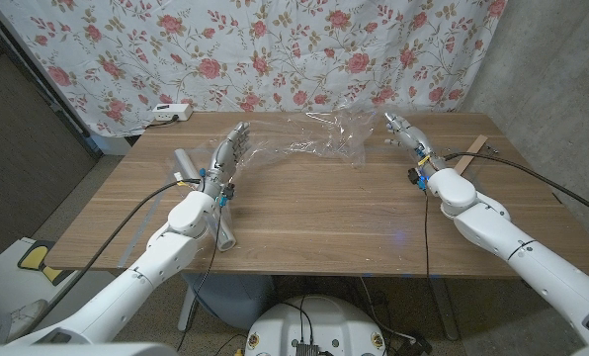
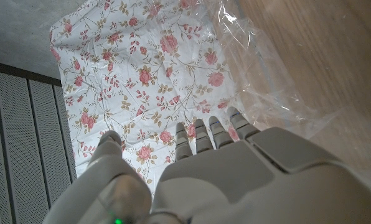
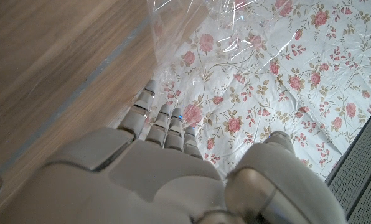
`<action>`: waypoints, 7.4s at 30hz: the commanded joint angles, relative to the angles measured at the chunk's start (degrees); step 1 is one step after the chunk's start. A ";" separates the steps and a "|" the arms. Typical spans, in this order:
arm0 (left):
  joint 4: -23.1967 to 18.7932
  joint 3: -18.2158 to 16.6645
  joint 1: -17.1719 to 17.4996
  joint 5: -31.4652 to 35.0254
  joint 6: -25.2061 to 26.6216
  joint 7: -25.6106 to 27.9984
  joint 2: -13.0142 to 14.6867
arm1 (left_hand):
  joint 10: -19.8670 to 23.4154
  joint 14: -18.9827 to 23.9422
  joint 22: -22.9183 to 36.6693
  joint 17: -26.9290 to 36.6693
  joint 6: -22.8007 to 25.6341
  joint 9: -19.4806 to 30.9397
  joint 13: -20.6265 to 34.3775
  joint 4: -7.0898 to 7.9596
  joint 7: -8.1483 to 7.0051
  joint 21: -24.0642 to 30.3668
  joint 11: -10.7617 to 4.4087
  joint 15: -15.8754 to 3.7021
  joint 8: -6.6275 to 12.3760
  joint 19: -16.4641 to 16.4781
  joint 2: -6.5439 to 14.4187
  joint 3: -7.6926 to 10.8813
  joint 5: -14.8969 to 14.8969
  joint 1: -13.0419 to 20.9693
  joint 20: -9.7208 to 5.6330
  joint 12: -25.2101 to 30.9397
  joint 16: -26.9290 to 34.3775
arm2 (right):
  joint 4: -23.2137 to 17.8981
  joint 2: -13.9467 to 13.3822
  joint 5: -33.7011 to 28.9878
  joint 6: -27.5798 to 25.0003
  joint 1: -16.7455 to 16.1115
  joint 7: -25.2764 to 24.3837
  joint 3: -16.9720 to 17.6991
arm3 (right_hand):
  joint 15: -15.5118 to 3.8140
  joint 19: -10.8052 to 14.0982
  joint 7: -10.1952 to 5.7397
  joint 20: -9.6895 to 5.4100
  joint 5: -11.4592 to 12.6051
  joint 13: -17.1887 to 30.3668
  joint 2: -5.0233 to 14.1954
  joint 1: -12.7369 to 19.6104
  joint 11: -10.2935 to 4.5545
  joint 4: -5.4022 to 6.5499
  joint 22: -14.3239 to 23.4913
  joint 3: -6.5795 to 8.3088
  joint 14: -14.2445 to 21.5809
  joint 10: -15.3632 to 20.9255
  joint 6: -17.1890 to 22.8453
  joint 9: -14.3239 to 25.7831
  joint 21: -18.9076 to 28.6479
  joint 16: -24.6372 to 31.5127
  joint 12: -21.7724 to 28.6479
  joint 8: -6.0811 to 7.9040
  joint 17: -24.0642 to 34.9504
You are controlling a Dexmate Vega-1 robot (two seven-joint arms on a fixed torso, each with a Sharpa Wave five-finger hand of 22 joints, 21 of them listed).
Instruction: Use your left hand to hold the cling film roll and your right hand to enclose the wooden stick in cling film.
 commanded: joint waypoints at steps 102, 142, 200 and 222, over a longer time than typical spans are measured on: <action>0.40 0.42 -0.27 -0.16 0.99 -0.30 0.18 | 0.95 0.32 0.24 0.21 0.48 0.29 0.25 -0.72 -0.10 -3.10 -0.07 0.42 0.05 1.31 0.56 0.14 0.01 -0.08 0.18 -0.06 0.33 | -21.29 -3.94 -15.69 -46.51 -2.16 -21.01 -0.77 | 0.57 23.88 5.06 0.07 -0.93 2.09 1.74 6.48 0.69 -4.64 0.96 0.41 24.60 17.90 13.05 0.17 6.56 10.18 3.70 2.27 4.09; 0.25 0.27 0.71 -0.73 0.40 -0.35 0.01 | 0.97 0.23 0.27 0.20 0.46 0.29 0.26 -0.83 -0.18 -4.02 -0.06 0.48 0.01 1.64 0.72 0.19 0.00 -0.15 0.19 -0.11 0.28 | -20.96 -6.54 -9.66 -47.36 -3.99 -18.29 2.40 | -0.56 15.96 -0.52 1.97 -1.04 1.14 2.84 4.34 -1.10 -3.38 0.79 -0.52 19.85 16.11 10.64 0.32 2.37 6.36 0.58 -0.30 3.31; 2.46 1.48 -1.73 -0.34 0.88 -1.81 -0.60 | 1.04 0.31 0.31 0.20 0.71 0.29 0.27 -0.99 -0.13 -5.40 -0.15 0.45 0.03 2.17 0.95 0.28 -0.02 -0.21 0.18 -0.16 0.28 | -22.49 -7.59 -10.31 -59.06 -2.98 -21.91 0.75 | -3.56 30.07 3.34 -3.37 -0.89 0.38 2.51 6.09 -0.06 -4.76 1.68 -0.95 32.78 22.35 17.97 0.28 7.59 11.18 0.75 1.31 4.72; 2.78 1.55 -1.60 -0.44 0.66 -1.76 -0.79 | 1.02 0.23 0.33 0.20 0.72 0.29 0.28 -1.03 -0.11 -5.89 -0.03 0.48 0.02 2.31 0.99 0.28 -0.03 -0.26 0.18 -0.18 0.24 | -22.86 -6.93 -10.85 -64.04 -1.44 -22.66 -0.88 | -6.27 34.59 4.16 -5.53 -0.80 0.21 3.71 5.90 0.22 -4.40 4.28 -0.90 39.81 24.01 20.75 0.37 11.72 13.51 0.84 1.60 5.79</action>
